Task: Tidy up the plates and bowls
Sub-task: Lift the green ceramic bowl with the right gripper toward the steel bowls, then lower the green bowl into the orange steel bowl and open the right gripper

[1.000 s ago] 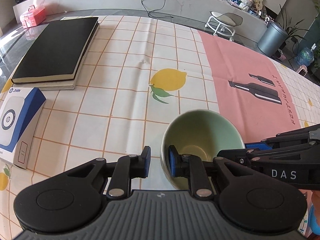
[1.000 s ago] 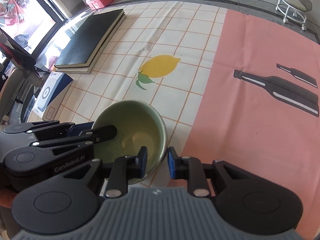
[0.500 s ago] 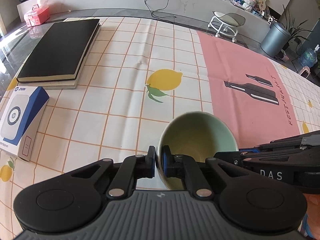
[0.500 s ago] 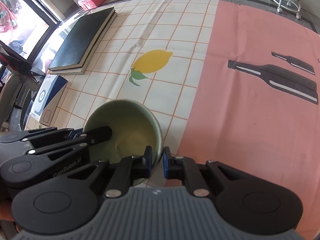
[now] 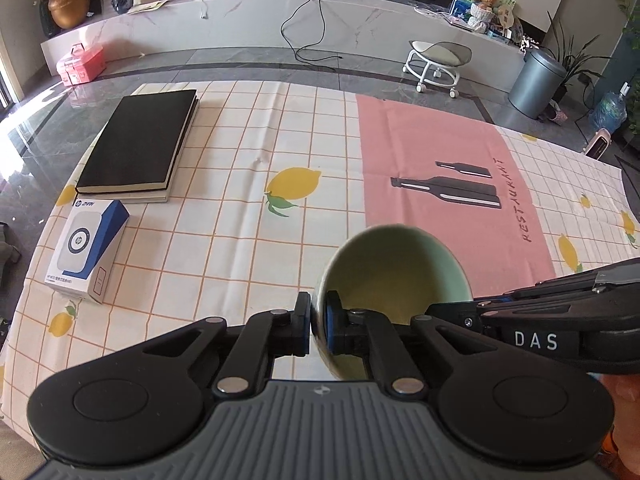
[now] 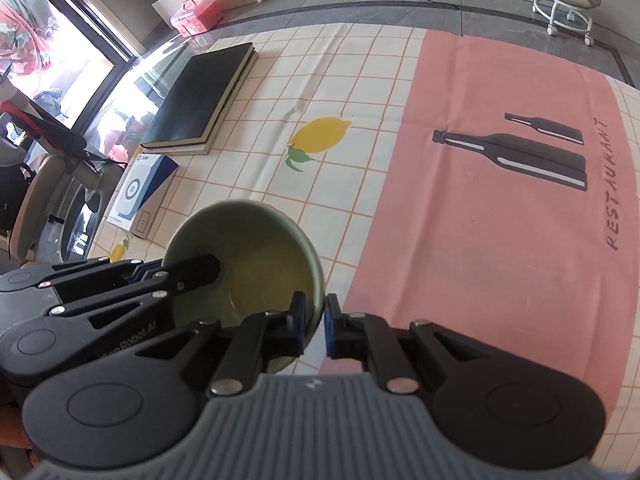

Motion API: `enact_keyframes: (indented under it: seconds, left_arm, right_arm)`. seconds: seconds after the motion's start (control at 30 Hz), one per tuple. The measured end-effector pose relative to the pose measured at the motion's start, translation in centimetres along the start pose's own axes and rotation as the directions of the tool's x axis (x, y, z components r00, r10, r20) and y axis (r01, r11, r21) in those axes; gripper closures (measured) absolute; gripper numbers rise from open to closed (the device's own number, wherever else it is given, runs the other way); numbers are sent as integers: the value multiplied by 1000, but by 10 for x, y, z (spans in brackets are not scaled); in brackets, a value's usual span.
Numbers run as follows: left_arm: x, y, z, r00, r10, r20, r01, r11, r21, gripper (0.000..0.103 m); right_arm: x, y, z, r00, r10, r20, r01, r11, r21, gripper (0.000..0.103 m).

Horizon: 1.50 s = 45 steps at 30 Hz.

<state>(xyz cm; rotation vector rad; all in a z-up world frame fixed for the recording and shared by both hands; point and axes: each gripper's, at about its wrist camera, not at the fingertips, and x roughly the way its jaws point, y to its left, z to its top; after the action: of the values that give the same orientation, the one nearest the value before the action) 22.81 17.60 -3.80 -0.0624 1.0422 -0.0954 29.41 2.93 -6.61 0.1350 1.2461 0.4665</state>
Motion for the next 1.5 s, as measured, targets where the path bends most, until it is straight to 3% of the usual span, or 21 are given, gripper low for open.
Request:
enact_keyframes:
  seconds: [0.47, 0.87, 1.13, 1.27, 1.5]
  left_arm:
    - [-86, -107, -31, 1000, -27, -10, 27, 996, 80, 95]
    - [-88, -220, -60, 989, -135, -68, 143, 979, 143, 95]
    - [-49, -282, -80, 966, -169, -194, 207, 959, 193, 95]
    - [-30, -295, -88, 951, -171, -259, 223, 956, 190, 95]
    - [-10, -304, -93, 942, -150, -300, 217, 955, 204, 95]
  right_arm:
    - [-135, -36, -78, 998, -3, 60, 2, 1000, 21, 97]
    - [-214, -124, -149, 990, -91, 111, 77, 989, 127, 97]
    - [-228, -195, -191, 986, -133, 100, 104, 963, 248, 98]
    - [-218, -221, -206, 987, -134, 87, 104, 951, 291, 98]
    - [-196, -245, -211, 991, -120, 64, 95, 947, 306, 99]
